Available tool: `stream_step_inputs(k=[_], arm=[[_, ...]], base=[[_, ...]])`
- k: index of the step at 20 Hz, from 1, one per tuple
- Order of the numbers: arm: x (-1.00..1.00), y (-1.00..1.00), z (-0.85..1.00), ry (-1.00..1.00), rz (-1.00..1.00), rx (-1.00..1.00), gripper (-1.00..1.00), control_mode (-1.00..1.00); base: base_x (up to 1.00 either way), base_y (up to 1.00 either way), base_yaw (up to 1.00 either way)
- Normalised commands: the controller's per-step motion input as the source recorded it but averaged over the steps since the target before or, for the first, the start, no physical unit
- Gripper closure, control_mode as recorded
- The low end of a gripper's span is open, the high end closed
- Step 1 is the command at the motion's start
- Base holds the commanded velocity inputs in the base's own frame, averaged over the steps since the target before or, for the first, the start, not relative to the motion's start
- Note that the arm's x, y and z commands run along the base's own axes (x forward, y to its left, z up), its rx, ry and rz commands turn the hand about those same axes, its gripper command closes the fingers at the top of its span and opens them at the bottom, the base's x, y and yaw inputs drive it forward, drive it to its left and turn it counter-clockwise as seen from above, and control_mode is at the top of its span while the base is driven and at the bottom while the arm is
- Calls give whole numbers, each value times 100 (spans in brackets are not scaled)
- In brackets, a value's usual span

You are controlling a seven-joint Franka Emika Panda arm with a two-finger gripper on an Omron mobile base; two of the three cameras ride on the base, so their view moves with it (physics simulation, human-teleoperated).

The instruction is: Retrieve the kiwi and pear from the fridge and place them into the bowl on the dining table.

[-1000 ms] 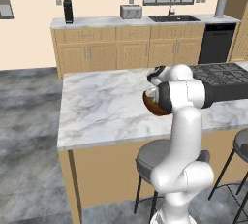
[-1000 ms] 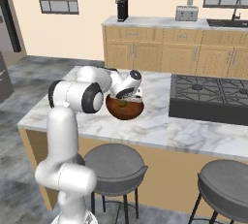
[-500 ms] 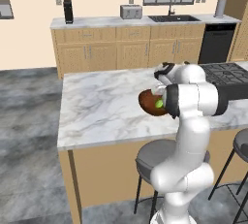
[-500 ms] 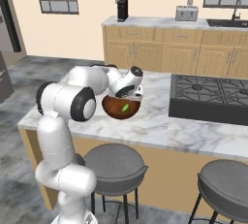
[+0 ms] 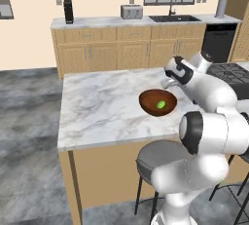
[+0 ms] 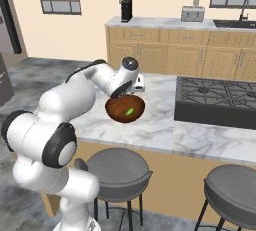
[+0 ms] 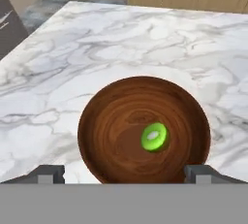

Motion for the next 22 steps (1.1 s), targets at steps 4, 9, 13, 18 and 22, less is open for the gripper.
stream_step_inputs(k=[4, 9, 13, 18, 22], arm=[[-100, 20, 100, -31, 0, -14, -100, -100], [-100, 36, 100, -28, 0, -14, -100, -100], [-100, 34, 93, -18, 0, -9, -100, -100], [-100, 13, 59, -7, 0, -2, -100, -100], [-100, 0, 41, -1, 1, 0, -100, -100]], base=[[0, 0, 0], [0, 0, 0], [0, 0, 0], [0, 0, 0], [0, 0, 0]])
